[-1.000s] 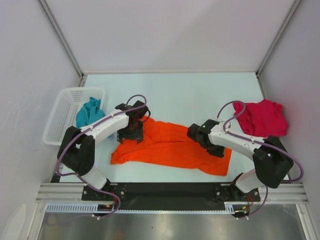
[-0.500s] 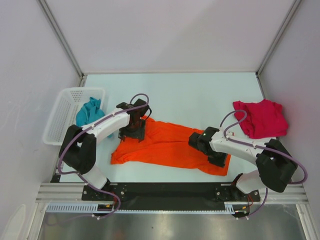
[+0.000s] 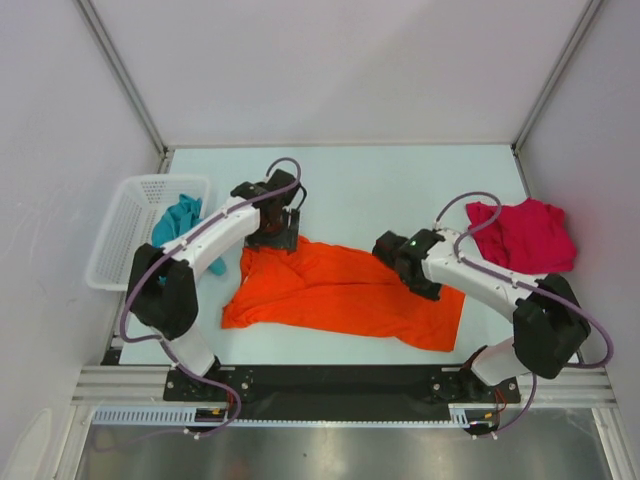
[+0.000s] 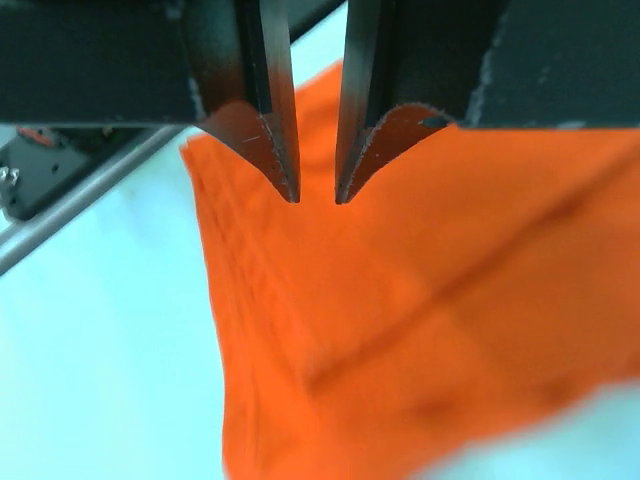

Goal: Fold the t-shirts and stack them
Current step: Grap the side of the flattened tshirt furthest away from the robot with both arms

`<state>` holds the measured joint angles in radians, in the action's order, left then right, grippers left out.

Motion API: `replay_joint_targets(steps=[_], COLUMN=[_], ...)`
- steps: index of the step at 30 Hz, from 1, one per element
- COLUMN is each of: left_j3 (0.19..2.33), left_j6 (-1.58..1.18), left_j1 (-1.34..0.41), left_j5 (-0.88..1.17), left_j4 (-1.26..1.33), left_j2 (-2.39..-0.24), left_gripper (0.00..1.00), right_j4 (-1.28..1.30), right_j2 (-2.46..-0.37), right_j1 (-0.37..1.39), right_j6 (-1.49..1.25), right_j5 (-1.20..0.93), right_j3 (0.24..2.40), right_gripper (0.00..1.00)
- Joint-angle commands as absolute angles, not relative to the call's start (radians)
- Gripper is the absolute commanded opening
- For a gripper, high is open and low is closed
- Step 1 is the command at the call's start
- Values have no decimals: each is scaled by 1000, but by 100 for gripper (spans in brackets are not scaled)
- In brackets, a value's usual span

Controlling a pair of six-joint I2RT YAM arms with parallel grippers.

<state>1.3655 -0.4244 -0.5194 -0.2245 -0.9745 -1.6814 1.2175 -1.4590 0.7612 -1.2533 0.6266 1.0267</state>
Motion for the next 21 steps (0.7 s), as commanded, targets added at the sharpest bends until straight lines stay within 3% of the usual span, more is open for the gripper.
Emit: replay_joint_targets(steps=[1,7,21], left_j3=[1514,1684,1939], left_j6=[-370,-354,-345], left_j1=[-463,-417,-333], left_j5=[-247,-276,-268], left_j4=[-954,-982,-989], left_j2=[-1785,-1945,-2241], left_gripper=[78,78,77], right_j4=[1095,1085,1042], right_j2=[-1557,-1770,-1752], right_j1=[623,551,509], right_j6=[-1016,-887,-828], right_j5=[747,793,750], right_j3=[1176,1373,1384], right_gripper=[27,27,27])
